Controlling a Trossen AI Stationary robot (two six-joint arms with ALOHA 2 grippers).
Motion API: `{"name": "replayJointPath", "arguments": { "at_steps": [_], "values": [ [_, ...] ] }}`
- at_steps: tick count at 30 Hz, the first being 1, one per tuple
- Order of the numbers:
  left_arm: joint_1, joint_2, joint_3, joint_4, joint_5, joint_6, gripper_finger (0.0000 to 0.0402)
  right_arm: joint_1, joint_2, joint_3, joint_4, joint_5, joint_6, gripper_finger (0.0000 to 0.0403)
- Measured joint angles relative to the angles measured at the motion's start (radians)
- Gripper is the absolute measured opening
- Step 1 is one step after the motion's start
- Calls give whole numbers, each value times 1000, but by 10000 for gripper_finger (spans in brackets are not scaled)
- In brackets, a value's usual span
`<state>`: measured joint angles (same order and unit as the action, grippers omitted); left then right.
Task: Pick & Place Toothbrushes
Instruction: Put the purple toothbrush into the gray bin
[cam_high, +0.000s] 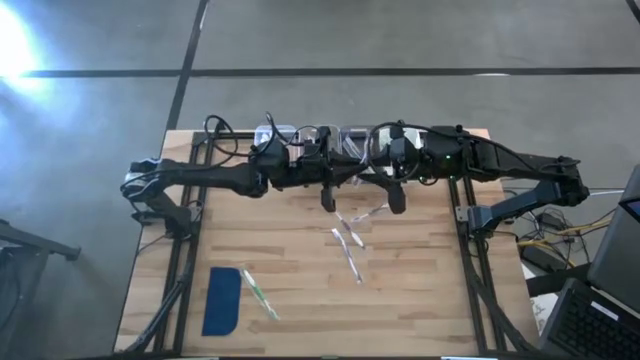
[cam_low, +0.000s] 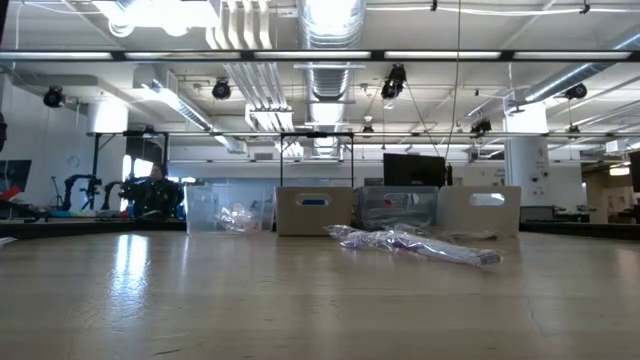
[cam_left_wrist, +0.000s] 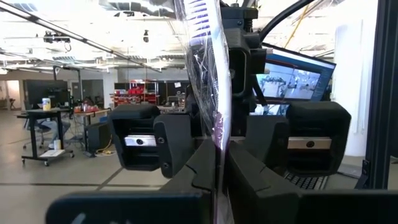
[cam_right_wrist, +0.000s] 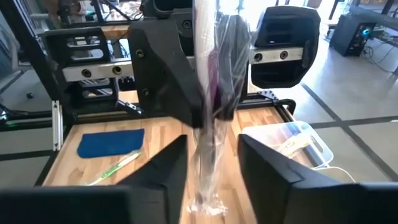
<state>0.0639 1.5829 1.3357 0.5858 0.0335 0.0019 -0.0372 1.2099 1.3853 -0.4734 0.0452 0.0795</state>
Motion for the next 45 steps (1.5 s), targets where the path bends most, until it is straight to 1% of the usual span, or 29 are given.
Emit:
{"name": "replayJointPath", "arguments": {
  "at_steps": [4,7,13,17,20,27,31,34,37,41,45],
  "values": [
    [0,-8,-1,0,-1,-1,21,0,-30,0,-45,0,0,191],
    [0,-16,-1,-1,-1,-29,21,0,-65,0,-77,0,8,226],
    [0,-18,-1,-4,-2,-101,25,0,-156,0,-141,0,31,277],
    [0,-18,-1,-4,-8,-136,30,0,-218,0,-177,7,26,299],
    [1,-18,-1,-9,-19,-158,22,0,-259,0,-215,21,21,310],
    [2,-18,-1,-65,-93,-194,22,0,-348,0,-362,179,62,325],
    [3,-18,0,-64,-125,-212,22,0,-387,0,-408,218,-3,332],
    [5,-18,5,-64,-182,-221,22,0,-402,0,-411,218,-68,340],
    [7,-17,19,-63,-262,-223,22,0,-412,0,-411,220,-123,348],
    [15,-16,27,-63,-406,-223,22,0,-411,0,-411,219,-175,356],
    [40,-14,32,-66,-551,-226,22,0,-409,0,-410,219,-192,359]
  ]
}}
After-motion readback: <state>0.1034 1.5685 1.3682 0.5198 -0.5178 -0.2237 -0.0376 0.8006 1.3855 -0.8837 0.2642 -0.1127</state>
